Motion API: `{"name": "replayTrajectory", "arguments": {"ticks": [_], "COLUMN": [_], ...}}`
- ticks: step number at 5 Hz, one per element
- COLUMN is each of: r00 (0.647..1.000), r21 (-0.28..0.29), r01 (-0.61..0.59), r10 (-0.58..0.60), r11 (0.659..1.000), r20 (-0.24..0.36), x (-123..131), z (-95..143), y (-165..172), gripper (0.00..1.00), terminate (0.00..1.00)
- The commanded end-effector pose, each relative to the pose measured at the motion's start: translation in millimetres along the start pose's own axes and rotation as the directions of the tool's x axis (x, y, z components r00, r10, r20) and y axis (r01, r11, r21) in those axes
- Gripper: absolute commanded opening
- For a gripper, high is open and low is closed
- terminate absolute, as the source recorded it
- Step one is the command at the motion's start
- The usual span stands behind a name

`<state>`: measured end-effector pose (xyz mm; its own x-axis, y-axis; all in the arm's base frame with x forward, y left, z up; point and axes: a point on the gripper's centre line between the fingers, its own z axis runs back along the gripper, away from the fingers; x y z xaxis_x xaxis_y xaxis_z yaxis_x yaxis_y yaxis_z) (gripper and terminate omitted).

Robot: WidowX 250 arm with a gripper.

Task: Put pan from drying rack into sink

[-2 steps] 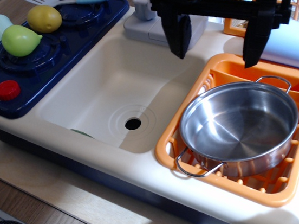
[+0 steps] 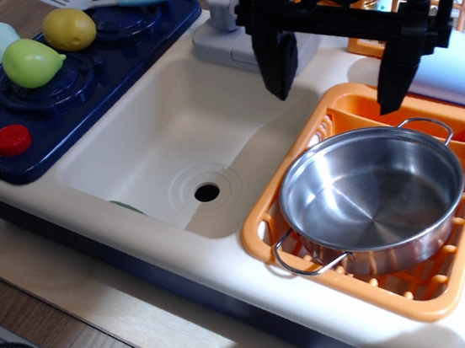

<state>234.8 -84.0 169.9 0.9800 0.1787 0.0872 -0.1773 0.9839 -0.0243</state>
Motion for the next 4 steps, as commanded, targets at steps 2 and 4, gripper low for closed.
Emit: {"name": "replayTrajectory", "arguments": {"ticks": [2, 4], "r00": [0.997, 0.995], "r21": [-0.024, -0.018], "r01": [0.052, 0.090], "r10": [-0.051, -0.089], "r11": [0.998, 0.996], "r20": [0.053, 0.036], "x": [-3, -17], "z": [14, -2], "y": [-42, -70], "gripper": [1.00, 1.00], "terminate": [0.00, 0.00]}}
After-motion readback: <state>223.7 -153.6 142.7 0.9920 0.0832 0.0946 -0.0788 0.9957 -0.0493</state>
